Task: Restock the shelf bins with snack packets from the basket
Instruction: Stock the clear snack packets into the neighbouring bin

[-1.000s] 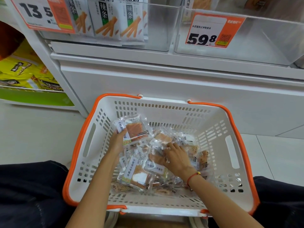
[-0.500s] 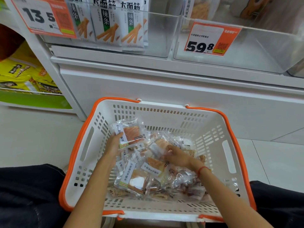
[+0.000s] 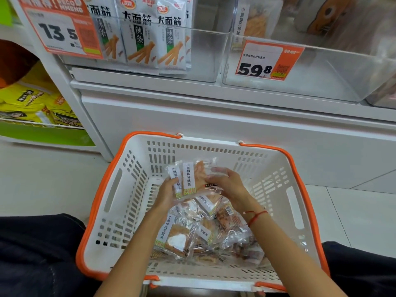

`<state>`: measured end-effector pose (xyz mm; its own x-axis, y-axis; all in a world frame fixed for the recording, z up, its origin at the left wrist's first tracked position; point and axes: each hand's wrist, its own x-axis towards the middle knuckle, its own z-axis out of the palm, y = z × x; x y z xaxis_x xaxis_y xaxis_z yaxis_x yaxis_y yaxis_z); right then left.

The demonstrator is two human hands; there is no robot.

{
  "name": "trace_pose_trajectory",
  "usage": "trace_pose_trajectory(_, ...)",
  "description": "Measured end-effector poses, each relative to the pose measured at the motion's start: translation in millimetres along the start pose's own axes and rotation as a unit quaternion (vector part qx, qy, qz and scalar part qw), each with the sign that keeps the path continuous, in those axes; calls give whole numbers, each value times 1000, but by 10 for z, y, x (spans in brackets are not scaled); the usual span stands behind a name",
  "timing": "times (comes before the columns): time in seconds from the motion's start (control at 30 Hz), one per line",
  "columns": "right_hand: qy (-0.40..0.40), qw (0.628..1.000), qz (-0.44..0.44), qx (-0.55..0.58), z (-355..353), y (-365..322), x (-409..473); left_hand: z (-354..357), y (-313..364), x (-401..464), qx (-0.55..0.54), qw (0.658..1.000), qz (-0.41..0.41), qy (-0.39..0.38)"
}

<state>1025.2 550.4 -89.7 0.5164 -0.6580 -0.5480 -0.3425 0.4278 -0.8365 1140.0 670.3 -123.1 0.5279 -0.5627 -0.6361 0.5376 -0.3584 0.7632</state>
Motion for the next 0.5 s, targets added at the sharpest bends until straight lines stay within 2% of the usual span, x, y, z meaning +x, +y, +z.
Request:
trace_pose_trajectory(0.17,71,983,-92,-139,66,178,60,13,41,0,-19,1000,9,8)
trace_pose_trajectory(0.27,104,969,-127,-184,103,232,70,-30,-126,238,-14,999,17,-32)
trace_pose_trajectory(0.4,132,963,-126,-199,155,325,66,63,70,-83,101,991,60,-63)
trace_pose_trajectory(0.5,134,952,-132,-240,114,265,73,68,58,-105,127,986,78,-72)
